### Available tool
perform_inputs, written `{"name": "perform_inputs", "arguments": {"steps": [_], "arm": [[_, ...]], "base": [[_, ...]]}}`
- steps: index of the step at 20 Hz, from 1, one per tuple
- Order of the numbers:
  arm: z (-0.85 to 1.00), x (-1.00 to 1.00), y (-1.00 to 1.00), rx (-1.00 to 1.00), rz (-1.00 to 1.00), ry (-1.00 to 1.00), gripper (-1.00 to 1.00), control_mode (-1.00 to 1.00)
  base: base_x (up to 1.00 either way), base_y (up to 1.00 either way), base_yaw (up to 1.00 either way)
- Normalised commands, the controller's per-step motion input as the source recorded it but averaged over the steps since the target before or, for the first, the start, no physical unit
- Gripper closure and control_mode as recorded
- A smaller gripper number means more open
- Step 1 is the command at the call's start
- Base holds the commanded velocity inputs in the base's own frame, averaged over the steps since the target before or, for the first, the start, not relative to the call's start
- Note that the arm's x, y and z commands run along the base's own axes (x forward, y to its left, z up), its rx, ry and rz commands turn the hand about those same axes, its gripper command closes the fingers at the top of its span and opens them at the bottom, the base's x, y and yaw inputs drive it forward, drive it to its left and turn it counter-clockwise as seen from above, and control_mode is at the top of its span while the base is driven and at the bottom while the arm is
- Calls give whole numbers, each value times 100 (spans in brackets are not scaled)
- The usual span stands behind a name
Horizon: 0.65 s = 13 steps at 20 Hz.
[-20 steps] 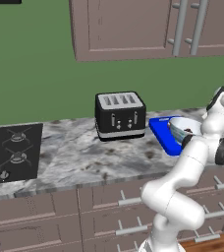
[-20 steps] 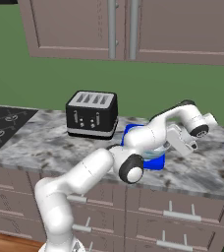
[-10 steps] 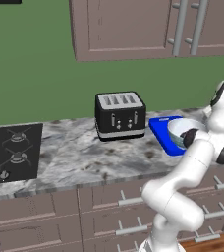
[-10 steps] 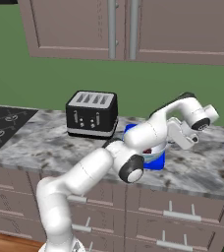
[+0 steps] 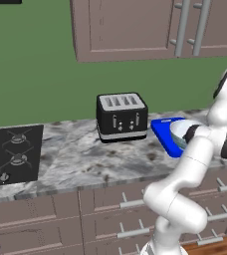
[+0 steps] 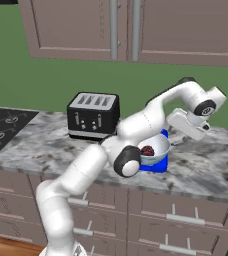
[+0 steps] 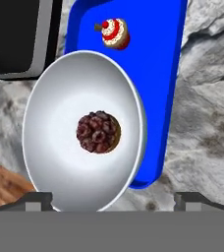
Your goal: Place the bowl with cake and the cupcake onto the tray.
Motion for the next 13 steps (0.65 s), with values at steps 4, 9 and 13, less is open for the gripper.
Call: {"name": "perform_inputs", "arguments": {"steps": [4,9,13], "arm": [[13,-63,10,-17,0,-9,-100,-100],[0,-80,59,-21,0,-15,-100,-100],[0,-77,70,-26,0,-17,-100,-100]], "base": [[0,0,0],[0,0,0],[0,0,0]]}}
